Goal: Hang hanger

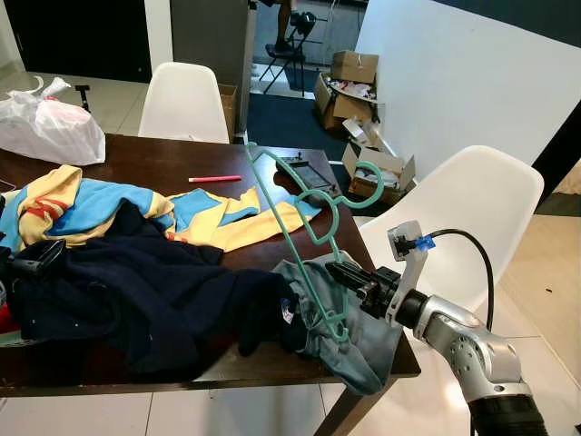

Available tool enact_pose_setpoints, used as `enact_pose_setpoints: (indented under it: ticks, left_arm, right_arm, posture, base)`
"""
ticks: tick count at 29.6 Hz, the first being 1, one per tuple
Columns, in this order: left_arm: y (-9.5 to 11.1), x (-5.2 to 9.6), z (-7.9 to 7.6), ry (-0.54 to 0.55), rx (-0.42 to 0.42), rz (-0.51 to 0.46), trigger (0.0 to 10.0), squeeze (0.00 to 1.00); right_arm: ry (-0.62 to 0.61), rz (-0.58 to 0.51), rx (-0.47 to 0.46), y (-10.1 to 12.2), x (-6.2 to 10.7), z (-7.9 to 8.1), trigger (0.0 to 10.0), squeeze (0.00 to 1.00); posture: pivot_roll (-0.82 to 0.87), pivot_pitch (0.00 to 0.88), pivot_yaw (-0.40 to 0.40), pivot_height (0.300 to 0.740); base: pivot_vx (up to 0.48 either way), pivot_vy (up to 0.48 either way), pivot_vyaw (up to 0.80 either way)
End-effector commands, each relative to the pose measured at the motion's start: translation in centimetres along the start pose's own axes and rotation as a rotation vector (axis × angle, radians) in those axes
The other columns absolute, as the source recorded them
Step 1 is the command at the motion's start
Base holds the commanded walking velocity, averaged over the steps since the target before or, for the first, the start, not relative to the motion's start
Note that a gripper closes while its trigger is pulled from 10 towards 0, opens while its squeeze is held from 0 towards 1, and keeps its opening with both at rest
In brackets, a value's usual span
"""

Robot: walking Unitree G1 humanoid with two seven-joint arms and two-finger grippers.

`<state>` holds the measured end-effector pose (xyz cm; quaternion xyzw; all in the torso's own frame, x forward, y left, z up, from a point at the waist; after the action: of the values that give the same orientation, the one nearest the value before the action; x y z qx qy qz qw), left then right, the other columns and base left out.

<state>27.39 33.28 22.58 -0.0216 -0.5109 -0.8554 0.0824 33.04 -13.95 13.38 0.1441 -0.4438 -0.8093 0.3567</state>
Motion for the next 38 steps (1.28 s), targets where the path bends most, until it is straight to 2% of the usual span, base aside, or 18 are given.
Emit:
enact_pose_setpoints:
  ticks: [1, 3, 6, 7, 10, 13, 15, 16, 22, 23, 26, 32, 38]
  left_arm:
    - [-0.2, -0.1, -0.6, -0.021, 0.009, 0.009, 10.0, 0.0]
    - [0.3, 0.7, -1.0, -0.031, 0.006, 0.009, 10.0, 0.0]
    - [0.3, 0.7, -1.0, -0.031, 0.006, 0.009, 10.0, 0.0]
    - [0.6, 1.8, -1.7, -0.047, 0.0, 0.025, 10.0, 0.0]
    - [0.9, 2.6, -1.9, -0.057, -0.017, 0.037, 10.0, 0.0]
    - [1.0, 2.8, -1.9, -0.06, -0.022, 0.039, 10.0, 0.0]
    - [2.1, 3.2, -1.4, -0.059, -0.045, 0.013, 10.0, 0.0]
    - [3.3, 3.6, -1.1, -0.057, -0.059, -0.018, 10.0, 0.0]
    - [3.4, 3.8, -1.2, -0.059, -0.056, -0.02, 10.0, 0.0]
    - [2.2, 3.8, -1.2, -0.051, -0.056, 0.027, 10.0, 0.0]
    - [1.6, 3.8, -1.2, -0.038, -0.048, 0.056, 10.0, 0.0]
    - [1.4, 3.7, -1.1, -0.021, -0.034, 0.063, 10.0, 0.0]
    - [1.8, 2.9, -1.1, -0.002, -0.01, 0.031, 10.0, 0.0]
  right_arm:
    - [-0.02, -0.006, 0.006, 0.3, 0.5, -0.3, 10.0, 0.0]
    - [-0.022, -0.003, 0.004, 0.2, 0.5, -0.4, 10.0, 0.0]
    - [-0.022, -0.003, 0.004, 0.2, 0.5, -0.4, 10.0, 0.0]
    - [-0.004, 0.013, -0.001, -0.1, 0.1, -0.2, 10.0, 0.0]
    - [0.045, 0.035, 0.006, -0.5, -0.5, 0.6, 10.0, 0.0]
    - [0.06, 0.045, 0.014, -0.8, -0.7, 0.8, 10.0, 0.0]
    - [0.084, 0.052, 0.034, -1.1, -1.2, 1.4, 10.0, 0.0]
    - [0.101, 0.049, 0.037, -1.3, -1.6, 1.8, 10.0, 0.0]
    - [0.112, 0.044, 0.031, -1.2, -1.9, 2.0, 10.0, 0.0]
    - [0.119, 0.059, 0.045, -1.5, -2.1, 2.2, 10.0, 0.0]
    - [0.123, 0.061, 0.041, -1.6, -2.2, 2.4, 10.0, 0.0]
    - [0.118, 0.056, 0.038, -1.5, -2.3, 2.4, 10.0, 0.0]
    - [0.088, 0.035, 0.027, -1.4, -2.5, 1.9, 10.0, 0.0]
  posture:
    - [0.11, 0.0, -0.124, 0.74]
    - [0.12, 0.0, -0.128, 0.74]
    - [0.12, 0.0, -0.128, 0.74]
    - [0.13, 0.0, -0.134, 0.74]
    - [0.14, 0.0, -0.14, 0.74]
    - [0.15, 0.0, -0.141, 0.74]
    - [0.16, 0.0, -0.145, 0.74]
    - [0.17, 0.0, -0.144, 0.74]
    - [0.17, 0.0, -0.147, 0.74]
    - [0.17, 0.0, -0.143, 0.74]
    - [0.17, 0.0, -0.141, 0.74]
    - [0.17, 0.0, -0.14, 0.74]
    - [0.17, 0.0, -0.14, 0.74]
  base:
    - [0.0, 0.0, 0.0]
    - [0.0, 0.0, 0.0]
    - [0.0, 0.0, 0.0]
    - [0.0, 0.0, 0.0]
    - [0.0, 0.0, 0.0]
    - [0.0, 0.0, 0.0]
    - [0.0, 0.0, 0.0]
    - [0.0, 0.0, 0.0]
    - [0.0, 0.0, 0.36]
    - [0.0, 0.0, 0.78]
    - [0.0, 0.0, 0.78]
    - [0.0, 0.0, 0.68]
    - [0.0, 0.0, 0.0]
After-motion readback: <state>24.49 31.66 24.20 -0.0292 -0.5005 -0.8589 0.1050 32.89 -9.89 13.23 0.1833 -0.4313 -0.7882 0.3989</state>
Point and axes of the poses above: a point about 5 cm out from each wrist's last joint towards the gripper, its own x axis pointing back from the gripper into the wrist, its own y axis along the axis of the wrist's last joint, z = x × y, the point moved 4 cm from there along -x, pointing out of the wrist towards the gripper, and after that the axes turned 15 degrees about -x, right-handed, at the moved point
